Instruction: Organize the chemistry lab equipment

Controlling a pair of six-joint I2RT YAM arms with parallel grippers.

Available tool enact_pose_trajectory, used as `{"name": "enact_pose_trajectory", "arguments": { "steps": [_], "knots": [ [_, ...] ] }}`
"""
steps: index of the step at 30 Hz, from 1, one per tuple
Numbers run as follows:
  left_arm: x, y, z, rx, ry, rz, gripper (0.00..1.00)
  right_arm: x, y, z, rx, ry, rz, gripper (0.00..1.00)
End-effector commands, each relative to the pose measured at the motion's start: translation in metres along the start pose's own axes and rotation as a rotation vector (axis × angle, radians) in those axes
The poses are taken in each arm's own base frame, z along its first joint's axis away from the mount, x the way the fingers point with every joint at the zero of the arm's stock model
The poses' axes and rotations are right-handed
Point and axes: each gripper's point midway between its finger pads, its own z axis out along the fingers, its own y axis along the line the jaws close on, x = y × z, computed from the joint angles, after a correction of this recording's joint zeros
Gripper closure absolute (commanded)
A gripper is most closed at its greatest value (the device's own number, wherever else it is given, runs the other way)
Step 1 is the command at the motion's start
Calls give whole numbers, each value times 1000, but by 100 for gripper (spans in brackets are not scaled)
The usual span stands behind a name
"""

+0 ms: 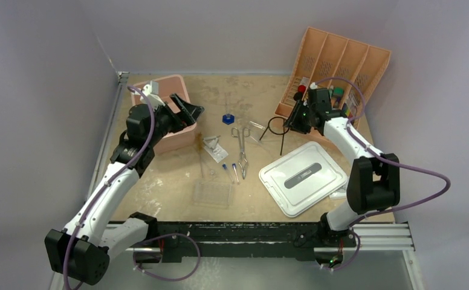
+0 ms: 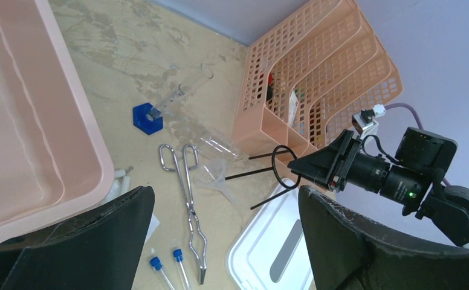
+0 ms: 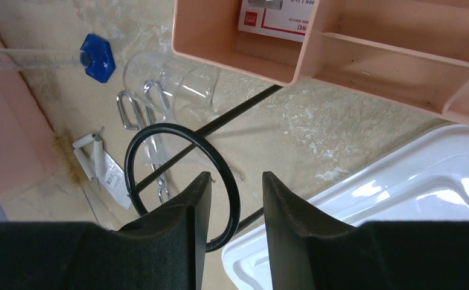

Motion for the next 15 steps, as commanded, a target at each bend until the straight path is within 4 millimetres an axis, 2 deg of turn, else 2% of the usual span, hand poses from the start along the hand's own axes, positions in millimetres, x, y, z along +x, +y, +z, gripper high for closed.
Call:
{"name": "enact_pose_trajectory", "arguments": {
  "steps": [1,6,10,15],
  "knots": [
    [-14,-15,3,39,-24,61,11,-15,0,6,11,-70,19,65],
    [-19,-11,2,5,-29,103,11,-13,3,13,-17,-68,32,83],
    [-19,-11,3,-1,-16,112,10,-19,14,3,-65,-97,47,100],
    [-18,-13,4,7,-12,90,10,-30,33,-26,-139,-144,48,100]
  ]
}}
